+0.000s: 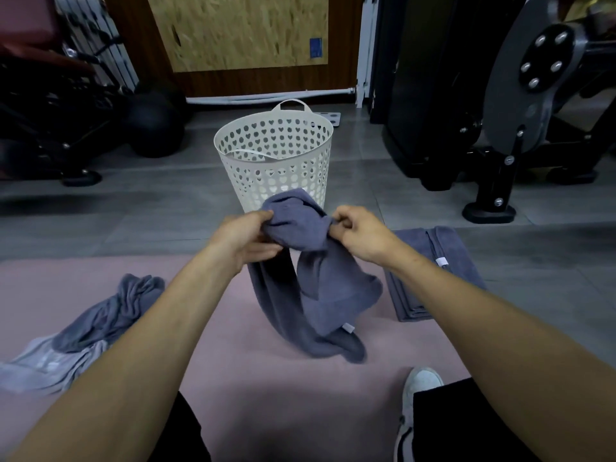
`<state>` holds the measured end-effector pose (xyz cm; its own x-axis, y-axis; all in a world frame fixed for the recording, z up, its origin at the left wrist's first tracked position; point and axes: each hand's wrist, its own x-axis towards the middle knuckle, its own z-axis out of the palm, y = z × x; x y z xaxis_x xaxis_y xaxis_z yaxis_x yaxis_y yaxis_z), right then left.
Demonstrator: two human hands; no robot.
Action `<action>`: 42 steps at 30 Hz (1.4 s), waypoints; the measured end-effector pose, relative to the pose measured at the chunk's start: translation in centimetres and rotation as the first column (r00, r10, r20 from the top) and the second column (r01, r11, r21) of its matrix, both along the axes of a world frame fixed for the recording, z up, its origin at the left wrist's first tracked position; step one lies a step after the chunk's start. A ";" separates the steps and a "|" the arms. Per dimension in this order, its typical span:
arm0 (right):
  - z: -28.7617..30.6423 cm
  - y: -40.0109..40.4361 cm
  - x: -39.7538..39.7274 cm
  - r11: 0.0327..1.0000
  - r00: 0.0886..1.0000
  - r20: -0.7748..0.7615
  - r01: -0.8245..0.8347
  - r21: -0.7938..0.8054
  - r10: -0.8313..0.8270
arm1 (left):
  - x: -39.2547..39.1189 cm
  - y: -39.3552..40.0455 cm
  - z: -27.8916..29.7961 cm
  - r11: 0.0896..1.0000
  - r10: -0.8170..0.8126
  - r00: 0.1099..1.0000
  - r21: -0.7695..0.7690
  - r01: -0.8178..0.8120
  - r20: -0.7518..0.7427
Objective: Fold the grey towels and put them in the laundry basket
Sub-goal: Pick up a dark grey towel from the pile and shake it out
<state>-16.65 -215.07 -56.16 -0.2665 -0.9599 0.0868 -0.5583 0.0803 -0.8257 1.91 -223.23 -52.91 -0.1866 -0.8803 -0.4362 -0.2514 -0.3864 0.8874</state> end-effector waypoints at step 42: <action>3.5 1.0 -0.5 0.984 0.744 0.647 0.166 0.063 -0.167 | -3.8 4.7 -5.5 0.891 -0.293 0.949 -0.327 0.315 0.117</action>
<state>-17.11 -214.03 -52.68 -0.4139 -0.8948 -0.1671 0.1329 0.1222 -0.9836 -1.91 -218.48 -58.45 -0.4507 -0.8811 -0.1434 -0.3682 0.0372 0.9290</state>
